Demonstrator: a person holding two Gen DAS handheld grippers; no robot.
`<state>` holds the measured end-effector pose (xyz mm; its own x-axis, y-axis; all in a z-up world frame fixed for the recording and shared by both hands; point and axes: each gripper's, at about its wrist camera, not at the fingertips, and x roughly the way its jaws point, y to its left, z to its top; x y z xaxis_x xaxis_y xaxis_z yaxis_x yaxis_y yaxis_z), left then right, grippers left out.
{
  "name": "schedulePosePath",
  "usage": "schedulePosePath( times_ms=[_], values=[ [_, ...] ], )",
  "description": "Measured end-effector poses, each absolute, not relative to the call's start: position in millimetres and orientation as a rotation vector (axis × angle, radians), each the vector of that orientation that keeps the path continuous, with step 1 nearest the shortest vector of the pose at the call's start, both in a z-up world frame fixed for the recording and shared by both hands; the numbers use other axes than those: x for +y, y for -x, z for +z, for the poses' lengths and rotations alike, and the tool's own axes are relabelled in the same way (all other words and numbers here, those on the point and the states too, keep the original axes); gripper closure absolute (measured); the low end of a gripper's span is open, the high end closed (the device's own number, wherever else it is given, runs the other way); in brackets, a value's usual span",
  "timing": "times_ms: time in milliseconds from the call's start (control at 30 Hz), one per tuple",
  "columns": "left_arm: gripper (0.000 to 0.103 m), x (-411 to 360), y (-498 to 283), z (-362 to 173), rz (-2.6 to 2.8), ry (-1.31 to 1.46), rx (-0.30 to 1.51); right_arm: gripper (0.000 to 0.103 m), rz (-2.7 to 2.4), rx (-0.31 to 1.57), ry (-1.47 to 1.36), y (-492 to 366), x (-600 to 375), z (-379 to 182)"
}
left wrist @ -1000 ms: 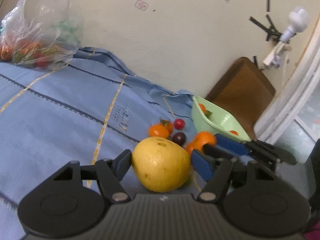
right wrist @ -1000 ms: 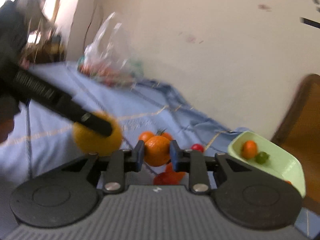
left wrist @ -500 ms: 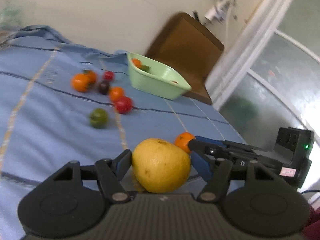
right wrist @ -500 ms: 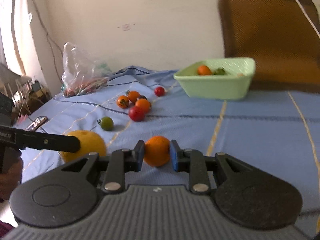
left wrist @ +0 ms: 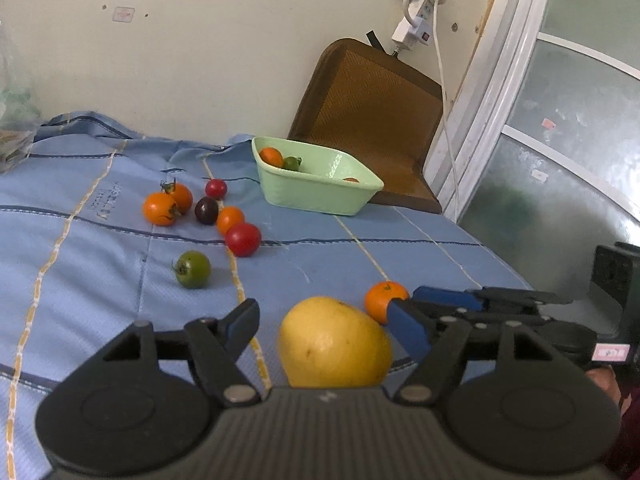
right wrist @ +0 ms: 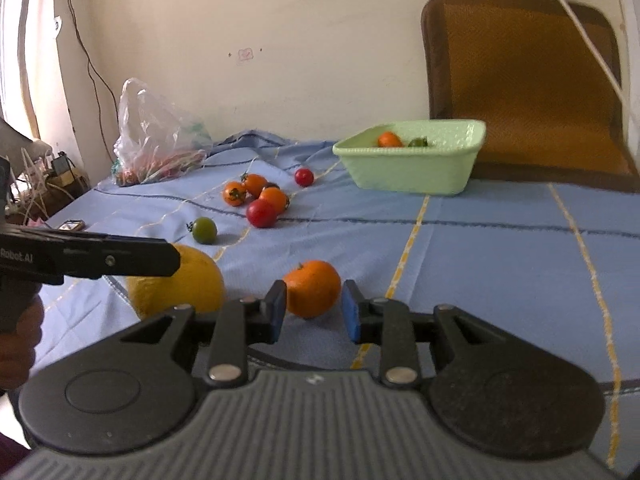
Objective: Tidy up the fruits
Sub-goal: 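Clamp the large yellow pomelo between the left and right tools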
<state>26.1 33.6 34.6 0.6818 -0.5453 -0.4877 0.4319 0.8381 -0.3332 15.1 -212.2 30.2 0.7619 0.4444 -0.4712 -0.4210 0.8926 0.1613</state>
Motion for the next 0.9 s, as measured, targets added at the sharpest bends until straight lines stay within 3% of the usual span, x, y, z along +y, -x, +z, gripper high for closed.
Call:
schedulePosePath(
  times_ms=[100, 167, 433, 533, 567, 700, 900],
  values=[
    [0.03, 37, -23, 38, -0.567, 0.212, 0.602, 0.068, 0.489, 0.46, -0.018, -4, -209, 37],
    [0.03, 41, -20, 41, -0.596, 0.234, 0.601, 0.055, 0.547, 0.443, 0.007, 5, -206, 39],
    [0.028, 36, -22, 30, -0.605, 0.233, 0.659, 0.041, 0.743, 0.499, 0.133, 14, -170, 28],
    [0.03, 34, -25, 25, -0.597, 0.233, 0.68, 0.04, 0.74, 0.541, 0.131, -2, -157, 23],
    [0.036, 34, -27, 23, -0.593, 0.231, 0.69, 0.041, 0.74, 0.554, 0.127, -6, -153, 21],
    [0.037, 35, -31, 30, -0.576, 0.248, 0.681, 0.045, 0.752, 0.581, 0.105, -16, -148, 19],
    [0.036, 20, -74, 75, -0.604, 0.262, 0.625, 0.045, 0.71, 0.447, 0.109, -25, -161, 53]
  ],
)
